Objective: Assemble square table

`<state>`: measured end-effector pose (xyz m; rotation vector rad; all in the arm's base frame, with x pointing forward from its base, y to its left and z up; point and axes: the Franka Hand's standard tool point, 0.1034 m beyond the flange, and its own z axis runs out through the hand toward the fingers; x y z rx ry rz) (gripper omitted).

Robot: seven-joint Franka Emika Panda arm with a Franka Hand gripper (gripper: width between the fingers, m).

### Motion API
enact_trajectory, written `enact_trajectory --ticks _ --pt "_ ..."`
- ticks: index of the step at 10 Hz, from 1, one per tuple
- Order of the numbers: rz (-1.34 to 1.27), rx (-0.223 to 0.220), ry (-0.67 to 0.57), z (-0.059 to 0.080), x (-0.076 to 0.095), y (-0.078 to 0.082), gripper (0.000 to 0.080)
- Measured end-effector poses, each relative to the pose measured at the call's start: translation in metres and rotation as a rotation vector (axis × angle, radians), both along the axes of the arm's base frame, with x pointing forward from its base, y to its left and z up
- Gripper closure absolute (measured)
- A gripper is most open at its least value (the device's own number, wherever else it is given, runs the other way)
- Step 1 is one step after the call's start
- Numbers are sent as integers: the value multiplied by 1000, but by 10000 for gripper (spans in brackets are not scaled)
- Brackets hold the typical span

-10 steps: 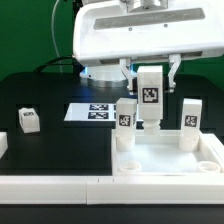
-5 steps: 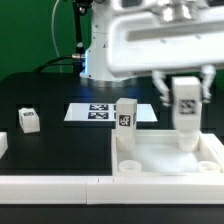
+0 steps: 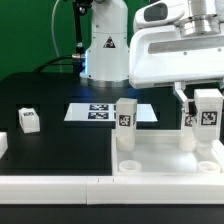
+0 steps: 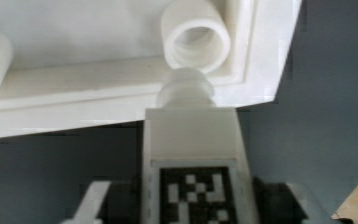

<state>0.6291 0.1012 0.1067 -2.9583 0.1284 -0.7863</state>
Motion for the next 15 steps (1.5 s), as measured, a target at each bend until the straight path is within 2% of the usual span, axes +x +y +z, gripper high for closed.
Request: enact_trajectory --ticks 1,2,5,15 --pt "25 -17 -23 -6 -3 12 515" --pt "61 -48 -21 -13 -5 16 515" --pt "72 -64 -14 -23 -5 17 515" --pt "58 -81 -82 -23 2 7 515"
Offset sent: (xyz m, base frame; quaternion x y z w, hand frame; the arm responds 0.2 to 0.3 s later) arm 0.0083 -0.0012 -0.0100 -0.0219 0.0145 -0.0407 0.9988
